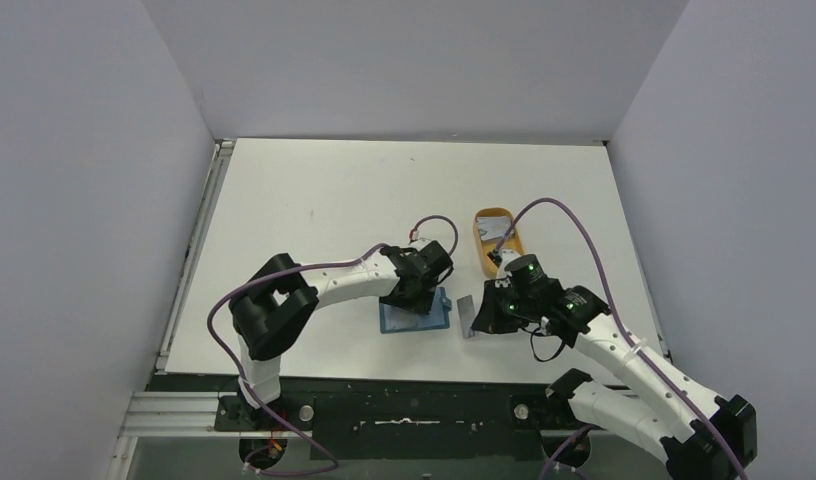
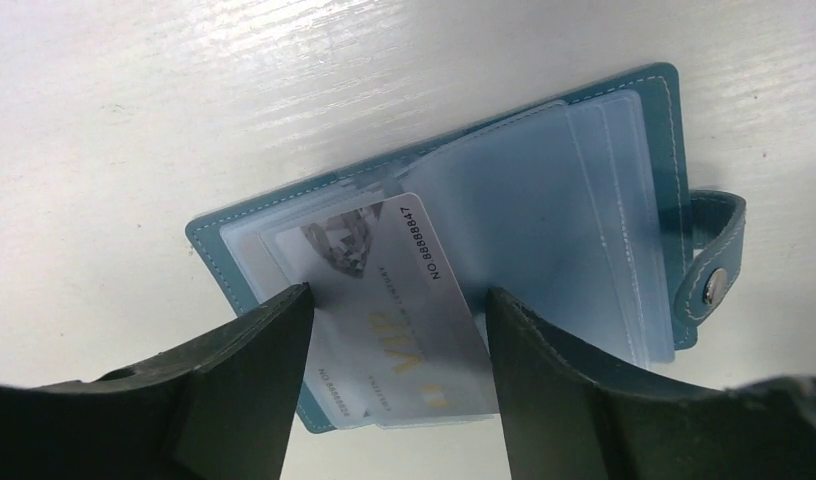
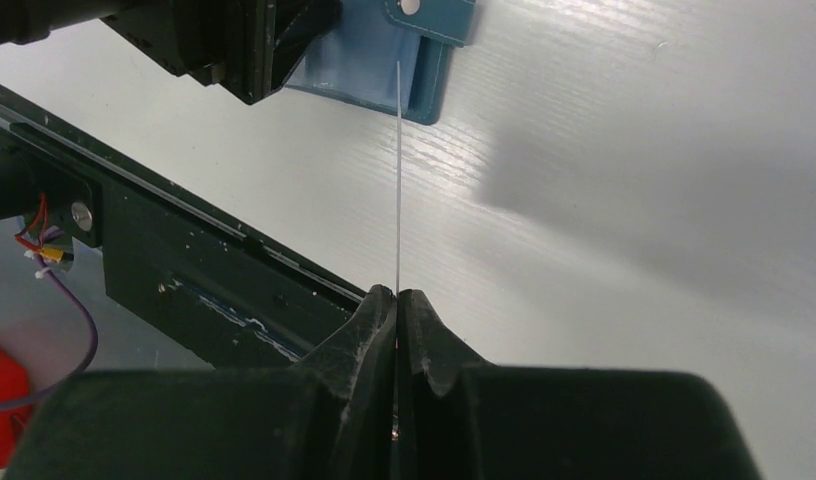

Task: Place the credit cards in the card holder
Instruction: Turn over the card slot in the card holder.

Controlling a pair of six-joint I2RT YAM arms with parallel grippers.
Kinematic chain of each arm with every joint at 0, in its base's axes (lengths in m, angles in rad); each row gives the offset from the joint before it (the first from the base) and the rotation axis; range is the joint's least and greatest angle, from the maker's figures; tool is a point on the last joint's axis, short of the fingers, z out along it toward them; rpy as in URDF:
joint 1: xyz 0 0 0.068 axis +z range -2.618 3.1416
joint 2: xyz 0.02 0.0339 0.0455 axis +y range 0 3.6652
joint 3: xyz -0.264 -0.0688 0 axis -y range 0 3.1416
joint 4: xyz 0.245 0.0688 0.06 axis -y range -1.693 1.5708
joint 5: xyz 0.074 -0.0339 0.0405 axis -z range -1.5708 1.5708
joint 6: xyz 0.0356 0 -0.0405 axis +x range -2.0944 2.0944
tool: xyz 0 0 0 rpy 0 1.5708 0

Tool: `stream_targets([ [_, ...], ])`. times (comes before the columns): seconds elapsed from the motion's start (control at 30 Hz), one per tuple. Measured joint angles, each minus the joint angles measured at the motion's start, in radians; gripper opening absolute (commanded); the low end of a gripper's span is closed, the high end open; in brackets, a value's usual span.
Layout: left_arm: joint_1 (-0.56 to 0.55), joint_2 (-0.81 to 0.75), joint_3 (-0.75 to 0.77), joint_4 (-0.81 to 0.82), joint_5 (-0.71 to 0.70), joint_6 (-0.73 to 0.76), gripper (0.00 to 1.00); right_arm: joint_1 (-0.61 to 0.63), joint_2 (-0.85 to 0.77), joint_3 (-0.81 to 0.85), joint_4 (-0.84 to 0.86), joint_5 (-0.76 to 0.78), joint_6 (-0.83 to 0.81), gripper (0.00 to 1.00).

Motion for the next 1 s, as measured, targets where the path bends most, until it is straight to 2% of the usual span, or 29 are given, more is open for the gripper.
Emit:
stream_targets([
  [0.07,0.003,-0.005,-0.010,0.016,0.006,0.001,0.51,0.007,0.016,-0.007,0.011,-0.012,0.000,0.00],
  [0.33,0.027,-0.055,-0.074,0.070,0.018,0.001,0.47,0.039,0.113,-0.015,0.096,-0.084,0.001,0.00],
  [0.73,0.031,-0.082,-0.110,0.107,0.025,0.002,0.37,0.043,0.354,-0.017,0.253,-0.132,0.052,0.00],
  [1.0,0.036,-0.093,-0.125,0.121,0.031,0.002,0.35,0.031,0.366,-0.038,0.288,-0.134,0.098,0.00],
])
